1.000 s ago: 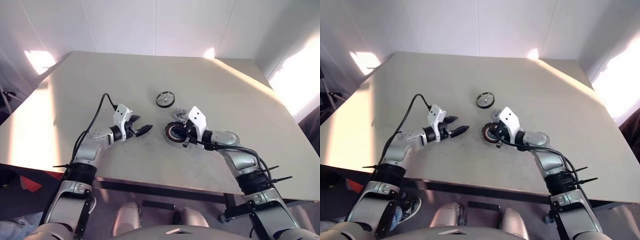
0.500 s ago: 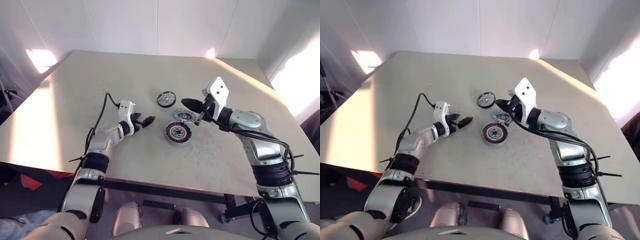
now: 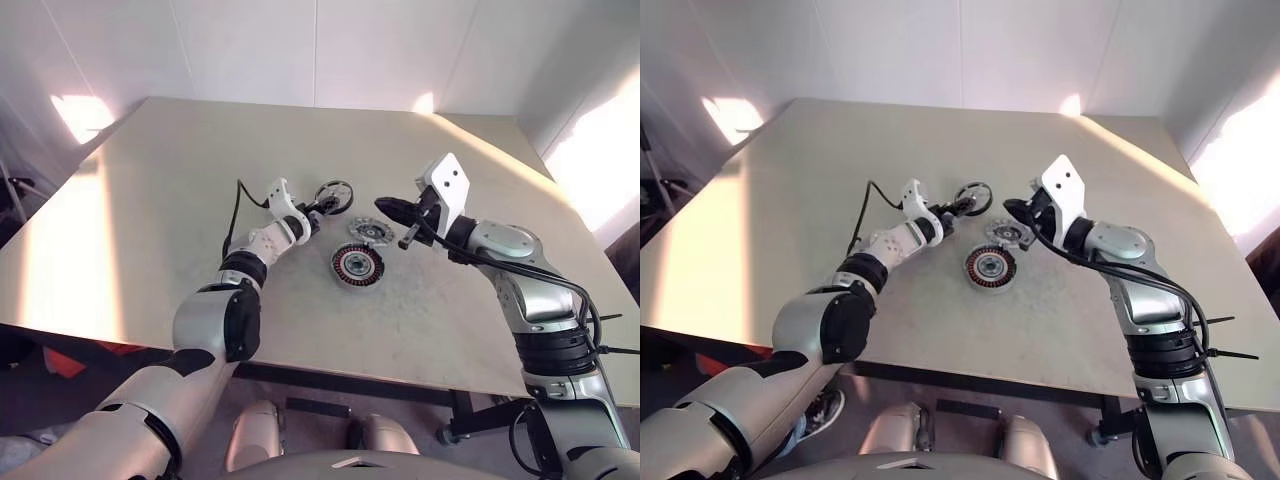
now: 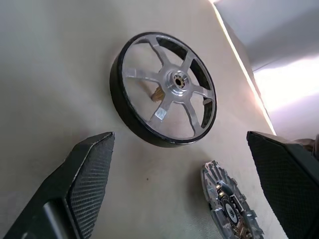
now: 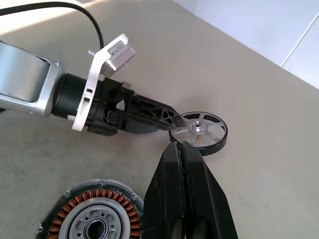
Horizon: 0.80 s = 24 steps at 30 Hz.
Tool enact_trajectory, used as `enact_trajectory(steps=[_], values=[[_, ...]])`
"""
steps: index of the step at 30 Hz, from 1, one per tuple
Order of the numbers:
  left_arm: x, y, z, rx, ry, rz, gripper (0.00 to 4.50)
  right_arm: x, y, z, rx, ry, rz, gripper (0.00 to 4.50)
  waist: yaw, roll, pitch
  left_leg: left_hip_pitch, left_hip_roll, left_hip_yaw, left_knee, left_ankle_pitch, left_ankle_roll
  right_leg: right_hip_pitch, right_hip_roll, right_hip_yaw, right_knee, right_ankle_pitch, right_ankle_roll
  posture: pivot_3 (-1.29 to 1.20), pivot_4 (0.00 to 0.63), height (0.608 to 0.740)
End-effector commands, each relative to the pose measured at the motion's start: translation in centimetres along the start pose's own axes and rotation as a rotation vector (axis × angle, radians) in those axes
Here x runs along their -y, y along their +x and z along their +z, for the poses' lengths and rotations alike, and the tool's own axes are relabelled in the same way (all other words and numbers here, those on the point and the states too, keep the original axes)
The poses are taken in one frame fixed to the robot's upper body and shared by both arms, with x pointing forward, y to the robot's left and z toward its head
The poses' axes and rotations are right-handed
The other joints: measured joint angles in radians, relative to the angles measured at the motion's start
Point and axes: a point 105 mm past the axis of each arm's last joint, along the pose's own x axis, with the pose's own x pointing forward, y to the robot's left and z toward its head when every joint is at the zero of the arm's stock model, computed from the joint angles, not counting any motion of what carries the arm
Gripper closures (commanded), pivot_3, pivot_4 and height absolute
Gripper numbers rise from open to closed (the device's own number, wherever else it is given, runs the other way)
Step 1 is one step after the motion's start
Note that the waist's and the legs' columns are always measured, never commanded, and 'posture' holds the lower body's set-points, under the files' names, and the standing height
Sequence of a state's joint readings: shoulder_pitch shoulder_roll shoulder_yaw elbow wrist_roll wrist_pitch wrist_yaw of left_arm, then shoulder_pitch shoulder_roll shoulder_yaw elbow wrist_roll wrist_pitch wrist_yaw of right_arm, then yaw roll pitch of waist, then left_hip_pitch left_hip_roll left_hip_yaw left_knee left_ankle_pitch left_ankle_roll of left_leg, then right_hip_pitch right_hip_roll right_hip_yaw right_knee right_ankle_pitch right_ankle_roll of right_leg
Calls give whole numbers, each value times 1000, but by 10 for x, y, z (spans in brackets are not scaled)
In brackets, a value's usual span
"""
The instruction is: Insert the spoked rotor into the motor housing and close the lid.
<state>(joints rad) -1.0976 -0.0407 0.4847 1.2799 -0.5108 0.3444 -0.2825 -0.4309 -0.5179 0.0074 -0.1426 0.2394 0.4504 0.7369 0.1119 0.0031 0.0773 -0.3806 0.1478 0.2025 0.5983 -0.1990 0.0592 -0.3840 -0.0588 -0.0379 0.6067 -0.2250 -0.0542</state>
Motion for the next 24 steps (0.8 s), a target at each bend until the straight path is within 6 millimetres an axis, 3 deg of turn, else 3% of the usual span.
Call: enact_trajectory(steps=[1, 7, 24], values=[[7, 4, 7, 51, -90, 37, 0, 6, -7, 23, 66, -44, -34, 4489, 6, 0, 0, 0, 0, 0, 0, 0, 0, 0, 0, 0, 0, 0, 0, 0, 0, 740], [9, 7, 5, 86, -207, 62, 0, 9, -12, 23, 60, -39, -66, 4489, 16, 0, 0, 0, 0, 0, 0, 0, 0, 1, 0, 0, 0, 0, 0, 0, 0, 740], [45, 14, 22, 121, -150, 55, 0, 12, -19, 22, 49, -37, -134, 4489, 18, 0, 0, -3, 0, -1, 0, 0, 0, -1, -1, -2, 0, 0, 0, 0, 0, 740]])
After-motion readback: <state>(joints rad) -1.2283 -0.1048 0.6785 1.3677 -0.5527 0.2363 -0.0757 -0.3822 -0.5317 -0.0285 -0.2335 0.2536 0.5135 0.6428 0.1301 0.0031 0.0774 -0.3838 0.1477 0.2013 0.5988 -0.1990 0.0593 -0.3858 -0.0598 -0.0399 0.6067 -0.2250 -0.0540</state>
